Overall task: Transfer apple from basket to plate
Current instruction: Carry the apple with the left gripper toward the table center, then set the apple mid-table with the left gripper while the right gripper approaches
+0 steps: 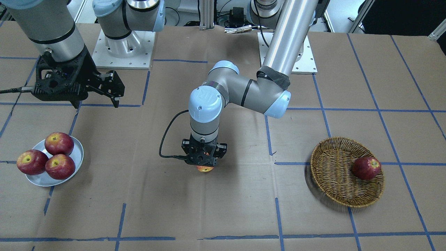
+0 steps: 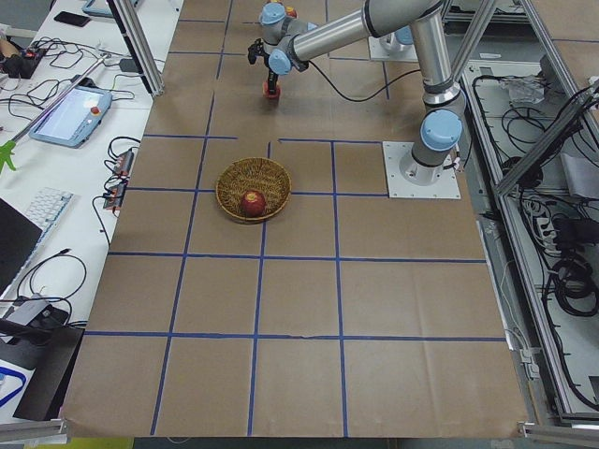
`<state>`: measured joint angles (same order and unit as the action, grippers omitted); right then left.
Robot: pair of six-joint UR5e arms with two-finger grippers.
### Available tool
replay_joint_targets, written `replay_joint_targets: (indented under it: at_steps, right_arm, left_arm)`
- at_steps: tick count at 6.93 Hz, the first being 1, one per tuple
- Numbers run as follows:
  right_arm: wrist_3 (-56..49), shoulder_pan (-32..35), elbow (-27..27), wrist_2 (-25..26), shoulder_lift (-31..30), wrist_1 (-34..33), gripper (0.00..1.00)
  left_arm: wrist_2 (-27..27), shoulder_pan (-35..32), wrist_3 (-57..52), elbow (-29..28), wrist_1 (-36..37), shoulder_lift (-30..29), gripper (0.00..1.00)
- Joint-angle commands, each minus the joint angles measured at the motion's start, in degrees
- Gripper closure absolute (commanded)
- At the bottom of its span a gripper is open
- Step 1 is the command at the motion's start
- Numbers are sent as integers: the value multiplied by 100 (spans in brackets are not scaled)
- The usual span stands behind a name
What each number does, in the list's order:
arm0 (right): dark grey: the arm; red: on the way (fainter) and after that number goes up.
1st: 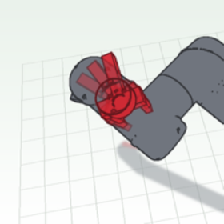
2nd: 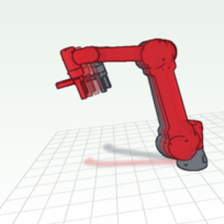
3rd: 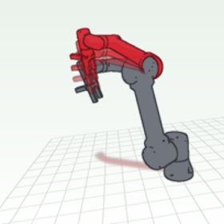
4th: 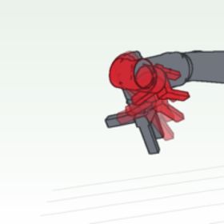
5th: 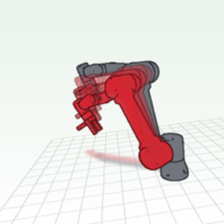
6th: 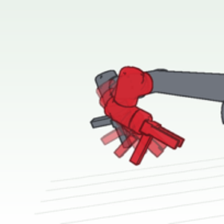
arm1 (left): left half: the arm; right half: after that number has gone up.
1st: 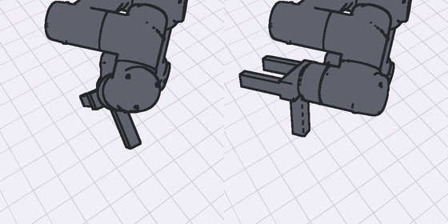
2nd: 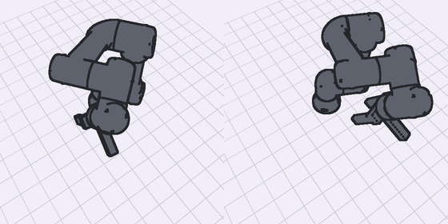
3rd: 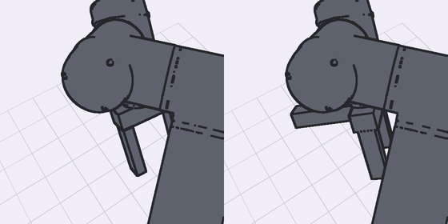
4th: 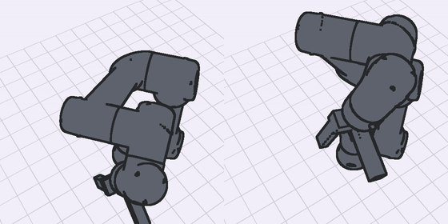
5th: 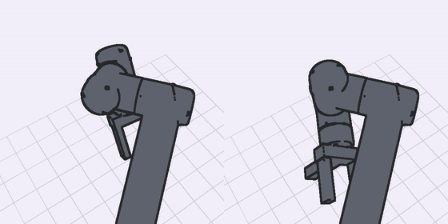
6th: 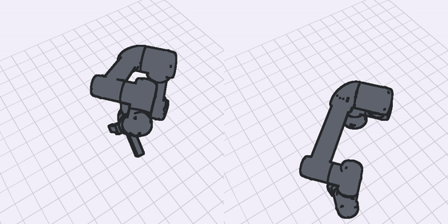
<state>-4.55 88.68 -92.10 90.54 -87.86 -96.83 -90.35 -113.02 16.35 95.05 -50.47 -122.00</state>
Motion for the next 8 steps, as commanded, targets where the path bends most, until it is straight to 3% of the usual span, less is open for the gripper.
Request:
replay_joint_targets:
  at_steps: [1, 3, 8]
  right_arm:
    - [-2, 0, -1, -9, 5, -3, 0]
    - [6, 0, -9, -10, 6, -3, 0]
    - [32, 96, 0, -18, 93, -326, 0]
  left_arm:
    - [-9, -1, 9, -13, 19, 26, 1]
    - [-9, 60, -209, -82, -111, 446, 1]
    - [-9, 1482, -2061, -83, -3315, 3037, 1]
